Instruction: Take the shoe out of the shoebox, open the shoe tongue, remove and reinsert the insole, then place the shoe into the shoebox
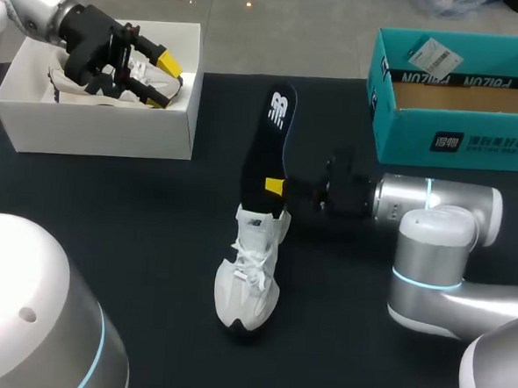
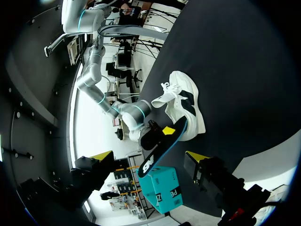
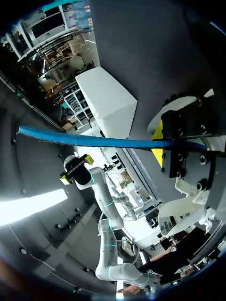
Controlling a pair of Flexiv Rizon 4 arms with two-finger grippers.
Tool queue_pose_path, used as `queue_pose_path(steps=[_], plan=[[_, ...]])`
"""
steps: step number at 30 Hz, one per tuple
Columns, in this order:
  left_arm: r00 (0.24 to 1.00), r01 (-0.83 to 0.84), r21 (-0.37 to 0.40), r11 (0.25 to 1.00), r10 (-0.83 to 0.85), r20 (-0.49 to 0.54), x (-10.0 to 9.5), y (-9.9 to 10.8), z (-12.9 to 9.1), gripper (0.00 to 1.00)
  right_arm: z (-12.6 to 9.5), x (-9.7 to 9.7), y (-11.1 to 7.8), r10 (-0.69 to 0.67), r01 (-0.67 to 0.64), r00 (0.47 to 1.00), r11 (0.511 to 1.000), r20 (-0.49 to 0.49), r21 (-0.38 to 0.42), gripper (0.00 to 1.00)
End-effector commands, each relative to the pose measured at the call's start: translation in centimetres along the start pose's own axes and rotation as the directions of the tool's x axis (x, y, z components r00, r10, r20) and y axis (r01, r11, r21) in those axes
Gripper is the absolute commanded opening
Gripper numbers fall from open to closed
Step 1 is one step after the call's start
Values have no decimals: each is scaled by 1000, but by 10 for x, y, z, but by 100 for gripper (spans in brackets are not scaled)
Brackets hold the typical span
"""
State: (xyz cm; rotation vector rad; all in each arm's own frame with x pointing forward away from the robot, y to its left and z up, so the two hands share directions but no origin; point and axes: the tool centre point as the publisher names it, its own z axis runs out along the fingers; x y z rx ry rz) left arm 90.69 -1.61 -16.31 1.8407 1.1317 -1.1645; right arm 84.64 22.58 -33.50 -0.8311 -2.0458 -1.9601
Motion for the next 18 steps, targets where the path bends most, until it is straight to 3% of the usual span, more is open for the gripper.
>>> queue_pose_path(steps=[1,10,18], plan=[[1000,-1,2,1000,1,-3,0,0,-1,100,-2,3,-7,6,-7,1000,999,12,32,0],[1000,-1,2,1000,1,-3,0,0,-1,100,3,6,-28,45,-46,999,997,10,63,0],[1000,-1,2,1000,1,-3,0,0,-1,100,8,7,-31,55,-55,998,994,-2,91,0]])
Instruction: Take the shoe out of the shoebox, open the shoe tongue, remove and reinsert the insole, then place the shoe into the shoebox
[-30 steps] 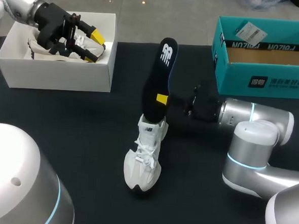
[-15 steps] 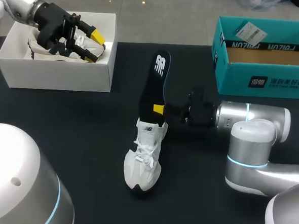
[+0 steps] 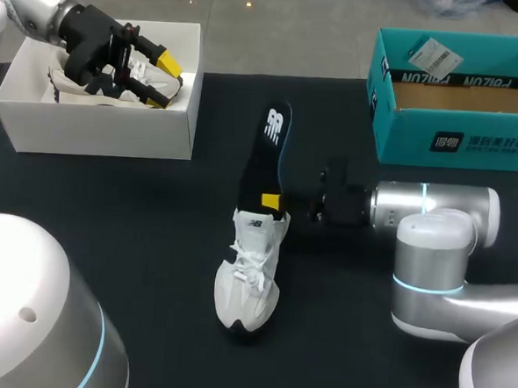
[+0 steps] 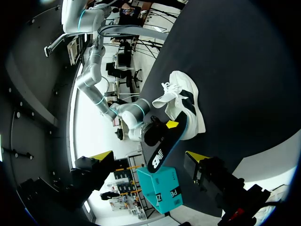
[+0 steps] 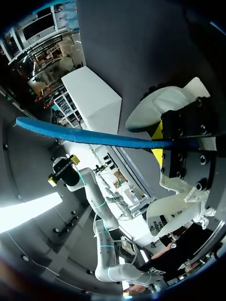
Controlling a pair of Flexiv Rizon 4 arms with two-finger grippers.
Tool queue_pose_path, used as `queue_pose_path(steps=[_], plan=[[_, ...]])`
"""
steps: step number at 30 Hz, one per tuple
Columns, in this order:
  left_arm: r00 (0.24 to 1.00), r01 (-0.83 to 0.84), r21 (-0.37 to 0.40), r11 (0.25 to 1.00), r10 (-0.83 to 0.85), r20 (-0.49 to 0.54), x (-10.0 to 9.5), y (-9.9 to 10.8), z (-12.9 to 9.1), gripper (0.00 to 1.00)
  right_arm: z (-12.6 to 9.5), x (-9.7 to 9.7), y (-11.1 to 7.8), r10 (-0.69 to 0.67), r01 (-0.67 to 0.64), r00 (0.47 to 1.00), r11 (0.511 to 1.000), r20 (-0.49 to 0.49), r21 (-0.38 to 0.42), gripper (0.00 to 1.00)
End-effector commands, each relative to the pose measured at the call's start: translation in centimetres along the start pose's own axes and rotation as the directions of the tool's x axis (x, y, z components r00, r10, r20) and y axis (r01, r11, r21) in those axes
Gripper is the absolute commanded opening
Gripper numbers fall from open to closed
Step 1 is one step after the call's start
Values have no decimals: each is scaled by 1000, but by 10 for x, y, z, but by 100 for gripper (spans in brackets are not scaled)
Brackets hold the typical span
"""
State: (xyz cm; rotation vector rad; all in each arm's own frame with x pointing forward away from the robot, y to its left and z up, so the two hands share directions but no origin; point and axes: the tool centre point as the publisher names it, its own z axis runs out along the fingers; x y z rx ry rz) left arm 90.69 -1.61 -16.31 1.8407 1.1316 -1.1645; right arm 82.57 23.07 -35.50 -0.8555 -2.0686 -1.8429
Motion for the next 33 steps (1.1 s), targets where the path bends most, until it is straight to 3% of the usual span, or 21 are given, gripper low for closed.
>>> queue_pose_path(steps=[1,2,3,6,11,17,21,29,32,33], plan=[[1000,-1,2,1000,1,-3,0,0,-1,100,6,0,-1,6,-6,1000,1000,-6,16,0],[1000,-1,2,1000,1,-3,0,0,-1,100,6,0,0,9,-9,1000,1000,-9,12,28],[1000,-1,2,1000,1,-3,0,0,-1,100,5,1,1,10,-10,1000,1000,-10,9,44],[1000,-1,2,1000,1,-3,0,0,-1,100,4,1,8,-3,3,1000,1000,-5,1,46],[1000,-1,2,1000,1,-3,0,0,-1,100,5,0,21,-30,30,1000,1000,-2,2,47],[1000,-1,2,1000,1,-3,0,0,-1,100,5,0,24,-39,39,999,999,0,4,40],[1000,-1,2,1000,1,-3,0,0,-1,100,2,2,29,-49,49,999,999,10,-3,44],[1000,-1,2,1000,1,-3,0,0,-1,100,-2,1,48,-89,90,996,996,21,-13,41],[1000,-1,2,1000,1,-3,0,0,-1,100,-2,-1,49,-96,97,995,995,24,-17,32],[1000,-1,2,1000,1,-3,0,0,-1,100,-2,-1,50,-98,98,995,995,26,-17,18]])
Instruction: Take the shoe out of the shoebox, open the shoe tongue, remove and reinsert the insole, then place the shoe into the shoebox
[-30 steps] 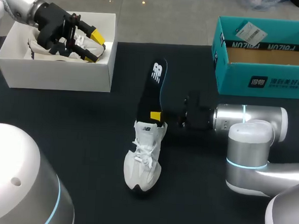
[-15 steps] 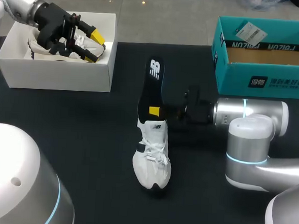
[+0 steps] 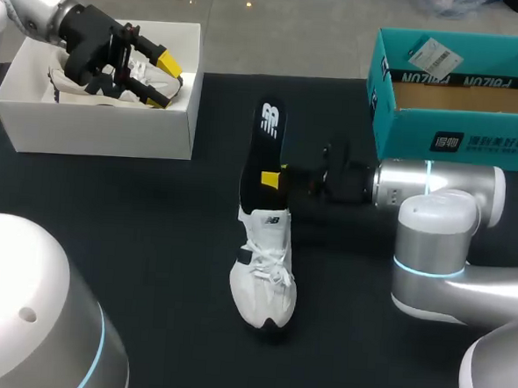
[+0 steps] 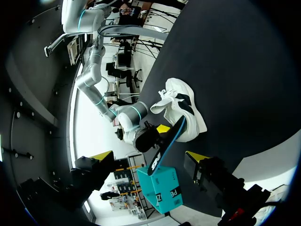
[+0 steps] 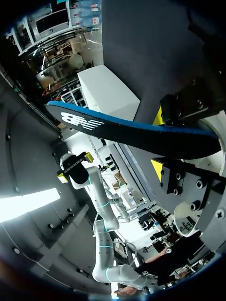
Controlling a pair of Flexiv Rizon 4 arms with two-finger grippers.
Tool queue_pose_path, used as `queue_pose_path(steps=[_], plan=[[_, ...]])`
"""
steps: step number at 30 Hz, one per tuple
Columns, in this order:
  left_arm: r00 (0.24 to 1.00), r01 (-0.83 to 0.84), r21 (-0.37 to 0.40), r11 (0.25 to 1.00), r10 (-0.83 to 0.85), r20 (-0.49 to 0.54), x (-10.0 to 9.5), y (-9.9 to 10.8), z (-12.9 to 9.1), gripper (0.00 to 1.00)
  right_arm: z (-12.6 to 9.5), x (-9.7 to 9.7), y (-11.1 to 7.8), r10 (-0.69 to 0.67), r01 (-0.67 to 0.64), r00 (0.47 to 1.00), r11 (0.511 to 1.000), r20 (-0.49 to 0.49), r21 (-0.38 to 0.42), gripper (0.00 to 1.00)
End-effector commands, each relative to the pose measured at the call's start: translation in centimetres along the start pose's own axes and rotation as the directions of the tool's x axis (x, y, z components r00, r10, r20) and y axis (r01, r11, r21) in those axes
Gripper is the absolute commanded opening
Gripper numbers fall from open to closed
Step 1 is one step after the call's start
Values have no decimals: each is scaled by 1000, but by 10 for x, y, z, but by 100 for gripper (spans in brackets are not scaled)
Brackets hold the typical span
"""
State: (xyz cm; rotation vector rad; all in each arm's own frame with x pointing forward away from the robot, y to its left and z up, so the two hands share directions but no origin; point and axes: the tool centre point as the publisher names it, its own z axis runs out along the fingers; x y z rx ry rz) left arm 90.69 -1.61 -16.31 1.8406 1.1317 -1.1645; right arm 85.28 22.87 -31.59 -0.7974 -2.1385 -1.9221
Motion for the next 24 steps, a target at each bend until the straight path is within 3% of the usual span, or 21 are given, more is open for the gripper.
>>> queue_pose_path(steps=[1,15,23,24], plan=[[1000,-1,2,1000,1,-3,0,0,-1,100,2,-1,1,-2,2,1000,1000,6,9,0],[1000,-1,2,1000,1,-3,0,0,-1,100,-1,6,-35,12,-13,1000,988,4,154,0],[1000,-1,2,1000,1,-3,0,0,-1,100,3,13,-38,17,-12,1000,980,-24,201,0],[1000,-1,2,1000,1,-3,0,0,-1,100,3,13,-35,11,-6,1000,981,-23,194,9]])
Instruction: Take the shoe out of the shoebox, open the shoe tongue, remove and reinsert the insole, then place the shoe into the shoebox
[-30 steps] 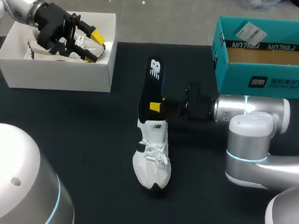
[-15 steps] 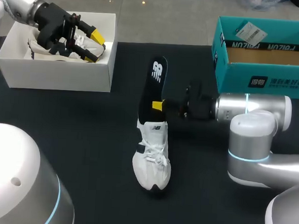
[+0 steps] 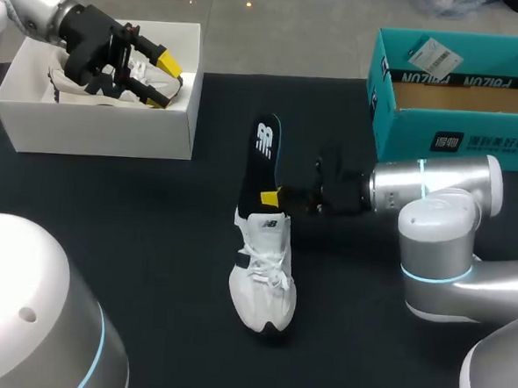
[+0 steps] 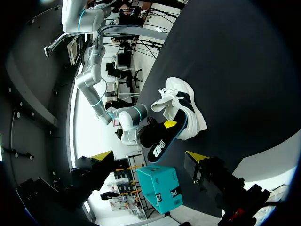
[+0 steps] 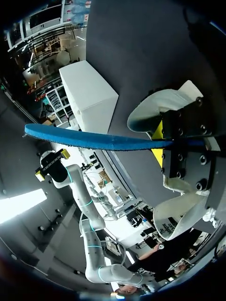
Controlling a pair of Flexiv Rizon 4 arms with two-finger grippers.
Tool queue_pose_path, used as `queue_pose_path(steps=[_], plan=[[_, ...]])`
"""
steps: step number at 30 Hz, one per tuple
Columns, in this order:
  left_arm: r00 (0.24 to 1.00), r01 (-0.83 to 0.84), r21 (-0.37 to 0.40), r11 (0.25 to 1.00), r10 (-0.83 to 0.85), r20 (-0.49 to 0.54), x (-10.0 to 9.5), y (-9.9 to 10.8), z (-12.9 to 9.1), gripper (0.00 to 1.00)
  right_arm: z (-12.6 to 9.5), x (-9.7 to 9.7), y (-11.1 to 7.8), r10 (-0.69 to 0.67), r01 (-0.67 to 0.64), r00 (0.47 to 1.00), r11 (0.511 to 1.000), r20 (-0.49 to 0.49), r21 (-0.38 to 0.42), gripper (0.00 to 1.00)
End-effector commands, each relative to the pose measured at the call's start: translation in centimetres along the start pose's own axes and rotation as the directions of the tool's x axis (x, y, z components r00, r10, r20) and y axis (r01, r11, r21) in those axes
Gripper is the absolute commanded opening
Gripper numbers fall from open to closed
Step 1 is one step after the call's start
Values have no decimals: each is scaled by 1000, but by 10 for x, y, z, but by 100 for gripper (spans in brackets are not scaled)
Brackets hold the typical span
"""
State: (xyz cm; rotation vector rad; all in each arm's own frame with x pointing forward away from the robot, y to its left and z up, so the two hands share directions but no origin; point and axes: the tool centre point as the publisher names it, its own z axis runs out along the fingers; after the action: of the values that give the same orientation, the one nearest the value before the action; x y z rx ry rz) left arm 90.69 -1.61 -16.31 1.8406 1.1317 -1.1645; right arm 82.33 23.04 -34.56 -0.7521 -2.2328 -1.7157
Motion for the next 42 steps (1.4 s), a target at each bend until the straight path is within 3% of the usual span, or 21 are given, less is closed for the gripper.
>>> queue_pose_path(steps=[1,4,9,12,14,28,42], plan=[[1000,-1,2,1000,1,-3,0,0,-1,100,2,0,8,-14,14,1000,1000,4,24,18],[1000,-1,2,1000,1,-3,0,0,-1,100,1,0,19,-35,35,999,999,7,-5,34],[1000,-1,2,1000,1,-3,0,0,-1,100,1,-1,34,-73,73,997,997,6,-25,37],[1000,-1,2,1000,1,-3,0,0,-1,100,1,-5,41,-82,82,997,996,3,-32,29],[1000,-1,2,1000,1,-3,0,0,-1,100,2,-6,42,-87,87,996,996,0,-33,0],[1000,-1,2,1000,1,-3,0,0,-1,100,13,-8,28,-65,69,995,996,-74,50,0],[1000,-1,2,1000,1,-3,0,0,-1,100,15,6,2,1,19,990,990,-141,143,0]])
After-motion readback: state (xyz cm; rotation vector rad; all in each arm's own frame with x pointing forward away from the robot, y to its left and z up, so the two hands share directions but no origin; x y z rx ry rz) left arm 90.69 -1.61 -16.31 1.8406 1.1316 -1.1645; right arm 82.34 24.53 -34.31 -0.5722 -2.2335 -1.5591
